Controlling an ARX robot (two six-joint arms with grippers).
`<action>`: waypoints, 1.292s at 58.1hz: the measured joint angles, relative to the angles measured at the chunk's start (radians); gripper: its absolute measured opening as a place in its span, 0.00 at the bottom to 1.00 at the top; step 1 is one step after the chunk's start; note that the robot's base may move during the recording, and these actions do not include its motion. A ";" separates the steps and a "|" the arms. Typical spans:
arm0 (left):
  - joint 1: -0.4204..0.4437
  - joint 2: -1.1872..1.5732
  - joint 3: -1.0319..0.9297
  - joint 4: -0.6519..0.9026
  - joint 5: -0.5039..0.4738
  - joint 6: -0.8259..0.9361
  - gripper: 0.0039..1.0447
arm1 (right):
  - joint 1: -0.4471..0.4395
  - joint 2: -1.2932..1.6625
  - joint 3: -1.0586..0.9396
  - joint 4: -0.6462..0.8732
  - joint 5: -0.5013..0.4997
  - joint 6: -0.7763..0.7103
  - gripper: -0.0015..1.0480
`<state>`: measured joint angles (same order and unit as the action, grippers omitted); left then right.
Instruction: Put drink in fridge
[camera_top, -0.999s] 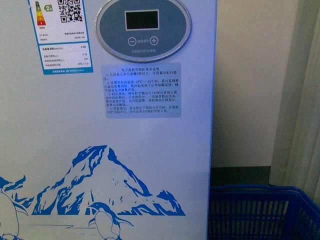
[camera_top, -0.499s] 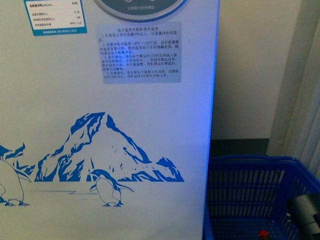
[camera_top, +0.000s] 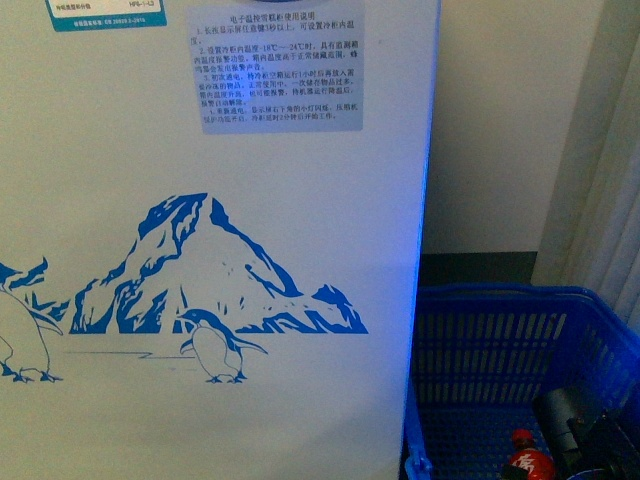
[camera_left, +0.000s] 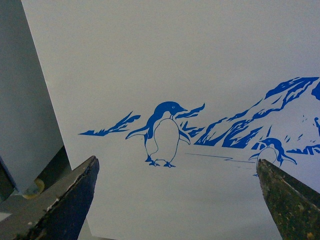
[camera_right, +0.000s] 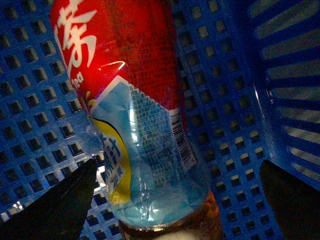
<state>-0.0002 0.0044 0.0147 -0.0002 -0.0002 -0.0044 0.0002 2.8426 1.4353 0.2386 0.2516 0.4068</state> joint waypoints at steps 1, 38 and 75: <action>0.000 0.000 0.000 0.000 0.000 0.000 0.92 | 0.000 0.010 0.011 -0.003 0.002 0.000 0.93; 0.000 0.000 0.000 0.000 0.000 0.000 0.92 | 0.020 0.177 0.193 -0.090 -0.012 -0.003 0.77; 0.000 0.000 0.000 0.000 0.000 0.000 0.92 | 0.002 -0.231 -0.213 0.121 -0.071 -0.086 0.41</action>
<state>-0.0002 0.0044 0.0147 -0.0002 -0.0002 -0.0044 0.0017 2.6114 1.2221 0.3595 0.1802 0.3210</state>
